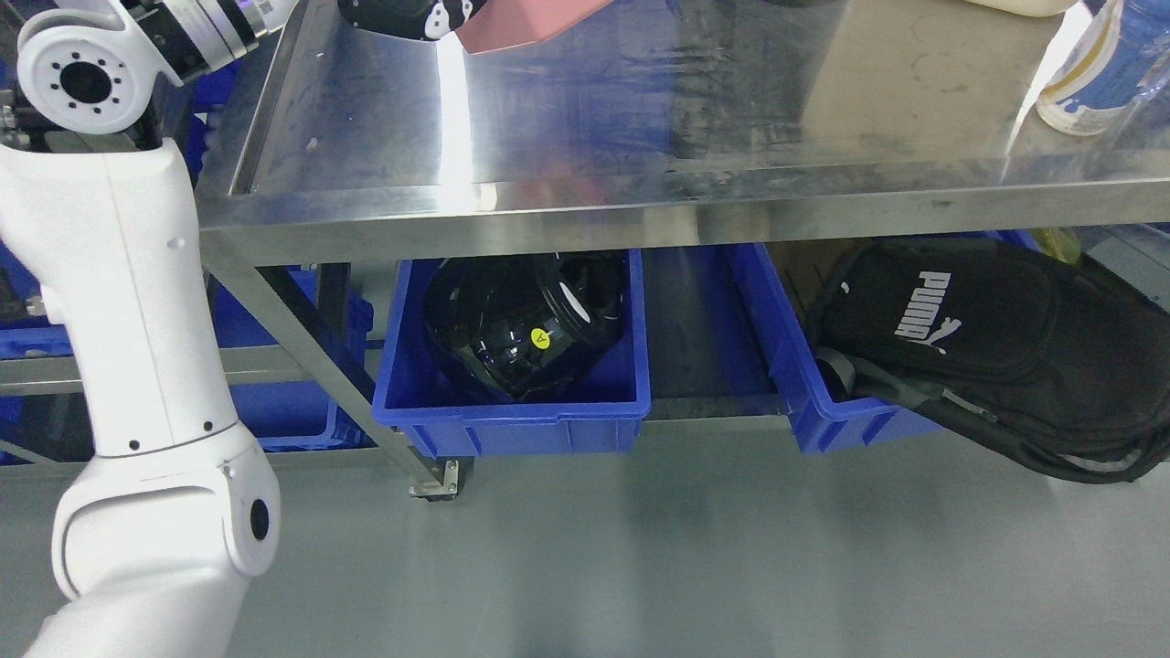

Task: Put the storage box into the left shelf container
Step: 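Hold the pink box in the left hand while turning toward the shelf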

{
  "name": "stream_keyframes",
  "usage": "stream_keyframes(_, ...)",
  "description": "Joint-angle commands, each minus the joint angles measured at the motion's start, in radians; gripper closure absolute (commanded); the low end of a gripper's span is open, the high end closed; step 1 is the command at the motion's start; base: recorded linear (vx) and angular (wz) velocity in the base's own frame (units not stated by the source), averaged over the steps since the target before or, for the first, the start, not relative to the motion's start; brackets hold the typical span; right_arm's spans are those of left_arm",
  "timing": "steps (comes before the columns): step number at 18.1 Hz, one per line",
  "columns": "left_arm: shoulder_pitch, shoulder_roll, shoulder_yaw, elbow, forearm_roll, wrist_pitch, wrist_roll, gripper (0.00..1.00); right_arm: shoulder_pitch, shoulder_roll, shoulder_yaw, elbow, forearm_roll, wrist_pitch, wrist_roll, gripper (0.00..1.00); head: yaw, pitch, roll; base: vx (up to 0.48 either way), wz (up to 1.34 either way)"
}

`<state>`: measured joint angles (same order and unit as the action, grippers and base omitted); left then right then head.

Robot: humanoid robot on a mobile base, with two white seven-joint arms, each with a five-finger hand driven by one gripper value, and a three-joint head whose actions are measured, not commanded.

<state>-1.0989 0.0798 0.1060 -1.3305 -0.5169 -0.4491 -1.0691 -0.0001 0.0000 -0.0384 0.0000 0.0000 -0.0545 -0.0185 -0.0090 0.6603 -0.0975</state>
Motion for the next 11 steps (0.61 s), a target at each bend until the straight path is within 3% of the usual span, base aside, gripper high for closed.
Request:
stream_keyframes(1,0.056,-0.031,0.0,-0.093,0.0,-0.029,-0.002,0.99,-0.018,-0.017,0.0,-0.017,0.0,-0.001,0.0,0.01,0.0,0.0,0.0,-0.043,0.12)
stream_keyframes(3,0.097,-0.062,-0.026,-0.098,0.0,-0.065,-0.026,0.99,-0.018,-0.017,0.0,-0.017,0.0,-0.001,0.0,0.01,0.0,0.0,0.0,-0.05,0.15)
stream_keyframes(11,0.135,-0.062,-0.15,-0.139,0.006,-0.082,-0.042,0.98,-0.018,-0.017,0.0,-0.017,0.0,-0.001,0.0,0.01,0.0,0.0,0.0,-0.109,0.47)
